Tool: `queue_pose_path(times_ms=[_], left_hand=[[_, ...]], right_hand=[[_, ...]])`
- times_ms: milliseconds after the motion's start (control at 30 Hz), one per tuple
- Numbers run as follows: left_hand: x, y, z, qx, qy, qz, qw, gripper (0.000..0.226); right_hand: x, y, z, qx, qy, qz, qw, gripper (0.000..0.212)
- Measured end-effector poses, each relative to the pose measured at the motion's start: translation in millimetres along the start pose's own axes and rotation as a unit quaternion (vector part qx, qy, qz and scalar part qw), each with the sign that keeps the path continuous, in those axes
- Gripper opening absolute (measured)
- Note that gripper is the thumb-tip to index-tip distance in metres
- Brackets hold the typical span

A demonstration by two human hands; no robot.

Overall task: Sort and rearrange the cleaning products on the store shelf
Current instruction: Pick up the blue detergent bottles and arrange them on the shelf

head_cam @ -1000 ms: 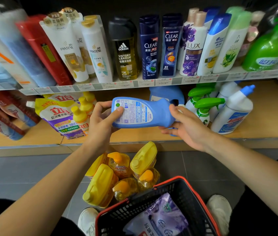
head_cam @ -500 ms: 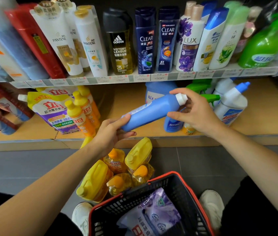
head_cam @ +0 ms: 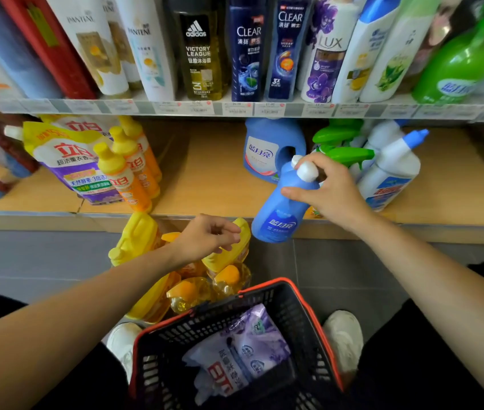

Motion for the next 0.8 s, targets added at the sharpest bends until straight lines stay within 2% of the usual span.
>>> queue_pose_path(times_ms=[133, 300, 367, 433, 500, 633, 800], left_hand=[[-21, -14, -4, 0.004, -0.178, 0.037, 0.983, 0.016], [-46, -35, 10, 0.054, -0.322, 0.046, 0.944, 0.048], [-58, -41, 20, 0.055, -0.330, 0.064, 0.940, 0.056], [-71, -44, 27, 0.064, -0.288, 0.058, 0.954, 0.058], [-83, -45, 31, 0.092, -0.253, 0.058, 0.961, 0.055], [-95, -50, 35, 0.157, -0.249, 0.082, 0.952, 0.044], [-104, -55, 36, 0.173, -0.247, 0.098, 0.948, 0.038]], right_hand=[[28, 6, 29, -0.063, 0.068, 0.044, 0.995, 0.043], [66, 16, 66, -0.100, 0.101, 0.070, 0.987, 0.044], [82, 19, 79, -0.129, 0.112, 0.077, 0.982, 0.040], [95, 22, 90, -0.158, 0.118, 0.095, 0.976, 0.035], [108, 26, 98, -0.171, 0.128, 0.123, 0.969, 0.035], [130, 33, 110, -0.204, 0.168, 0.160, 0.951, 0.036], [146, 52, 116, -0.277, 0.233, 0.198, 0.911, 0.043]])
Point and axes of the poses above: each hand's wrist, its own y-axis away from the middle knuckle, its own z-axis out of the palm, x = y × z, the point moved 2 cm from there along -y, towards the middle knuckle, and after that the axes turned 3 degrees about -x, right-handed, at the moved point
